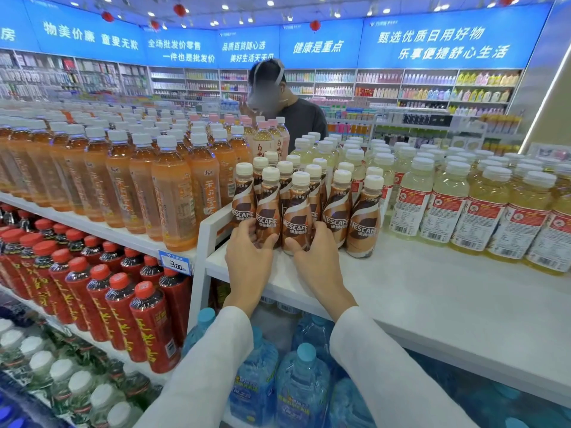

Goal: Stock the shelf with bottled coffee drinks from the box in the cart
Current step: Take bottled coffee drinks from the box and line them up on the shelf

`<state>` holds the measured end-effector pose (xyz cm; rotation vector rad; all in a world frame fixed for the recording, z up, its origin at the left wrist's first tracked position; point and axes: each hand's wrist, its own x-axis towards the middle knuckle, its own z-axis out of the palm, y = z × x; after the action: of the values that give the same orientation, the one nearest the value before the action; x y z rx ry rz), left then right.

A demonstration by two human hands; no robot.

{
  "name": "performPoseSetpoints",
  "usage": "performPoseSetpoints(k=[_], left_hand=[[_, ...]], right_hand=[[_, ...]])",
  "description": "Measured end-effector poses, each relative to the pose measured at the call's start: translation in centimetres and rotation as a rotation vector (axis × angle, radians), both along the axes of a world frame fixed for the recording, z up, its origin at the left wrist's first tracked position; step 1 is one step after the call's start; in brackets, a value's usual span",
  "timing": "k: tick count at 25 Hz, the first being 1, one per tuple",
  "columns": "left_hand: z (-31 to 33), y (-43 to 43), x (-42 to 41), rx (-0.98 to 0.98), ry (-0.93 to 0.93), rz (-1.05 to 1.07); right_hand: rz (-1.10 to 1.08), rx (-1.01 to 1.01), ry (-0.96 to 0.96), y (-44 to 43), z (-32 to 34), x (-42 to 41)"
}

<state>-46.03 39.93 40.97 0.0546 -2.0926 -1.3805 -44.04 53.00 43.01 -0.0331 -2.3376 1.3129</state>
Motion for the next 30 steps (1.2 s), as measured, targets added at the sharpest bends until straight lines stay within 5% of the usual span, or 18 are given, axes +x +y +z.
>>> performPoseSetpoints(k=[14, 24, 30], left_hand=[[-0.4, -0.3, 5.6, -0.063, -0.095, -0.06], [-8.6, -3.3, 26.1, 0.1, -0.169, 0.173], [-16.8, -7.6, 38.2, 0.263, -0.353, 0.43]], right_hand=[[0.121, 0.008, -0.097, 1.8, 0.2, 5.5], [0.502, -0.218, -0.061, 2.6, -7.0, 19.3], [0.651, -0.287, -0.361, -1.2, -15.8, 24.6]])
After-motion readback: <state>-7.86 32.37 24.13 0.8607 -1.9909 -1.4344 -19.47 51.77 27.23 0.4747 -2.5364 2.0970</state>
